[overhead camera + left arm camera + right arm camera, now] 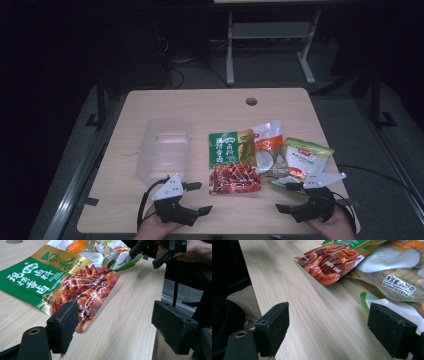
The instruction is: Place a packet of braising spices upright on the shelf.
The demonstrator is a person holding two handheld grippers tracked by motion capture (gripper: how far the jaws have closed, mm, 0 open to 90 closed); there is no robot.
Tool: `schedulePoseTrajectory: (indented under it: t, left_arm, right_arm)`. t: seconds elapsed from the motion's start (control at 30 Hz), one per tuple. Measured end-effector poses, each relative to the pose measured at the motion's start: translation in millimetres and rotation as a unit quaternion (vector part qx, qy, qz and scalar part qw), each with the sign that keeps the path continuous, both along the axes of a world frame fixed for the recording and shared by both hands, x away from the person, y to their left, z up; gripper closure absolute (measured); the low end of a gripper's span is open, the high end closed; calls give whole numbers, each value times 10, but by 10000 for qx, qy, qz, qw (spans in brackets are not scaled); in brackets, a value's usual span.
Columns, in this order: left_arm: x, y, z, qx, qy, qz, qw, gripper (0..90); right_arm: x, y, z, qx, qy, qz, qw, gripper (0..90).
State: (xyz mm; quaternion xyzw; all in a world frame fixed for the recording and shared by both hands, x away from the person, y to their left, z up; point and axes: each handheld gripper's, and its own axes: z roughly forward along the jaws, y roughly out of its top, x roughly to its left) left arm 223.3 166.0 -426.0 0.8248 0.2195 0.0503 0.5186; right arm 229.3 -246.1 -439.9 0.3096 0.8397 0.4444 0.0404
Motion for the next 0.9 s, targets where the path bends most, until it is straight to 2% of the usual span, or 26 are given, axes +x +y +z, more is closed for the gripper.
schedulePoseTrajectory:
  t: [0.37, 0.6, 0.63, 0.7, 0.77, 0.8, 0.83, 0.9]
  left_arm:
    - [-5, -77, -9, 138, -68, 48, 9999, 242]
    - [68, -152, 21, 152, -82, 66, 9998, 280]
    - [98, -179, 28, 167, -35, 68, 9998, 280]
    - [144, -244, 41, 272, -59, 112, 9995, 309]
    - [179, -317, 39, 423, -97, 150, 9989, 331]
    - [179, -317, 39, 423, -97, 150, 9989, 346]
    - [200, -349, 34, 446, -98, 139, 9989, 363]
    - [263, -413, 23, 523, -79, 129, 9985, 385]
  right_arm:
    - [-1, -14, 22, 64, -14, -18, 10000, 165]
    - [77, 19, 135, 134, -67, -5, 9999, 156]
    - [97, 26, 157, 136, -74, 0, 9999, 156]
    - [195, 68, 263, 135, -122, 54, 9998, 156]
    - [262, 97, 326, 108, -166, 77, 9998, 156]
    - [262, 97, 326, 108, -166, 77, 9998, 156]
    - [356, 139, 408, 96, -185, 118, 9997, 152]
    - [441, 176, 471, 84, -203, 124, 9997, 153]
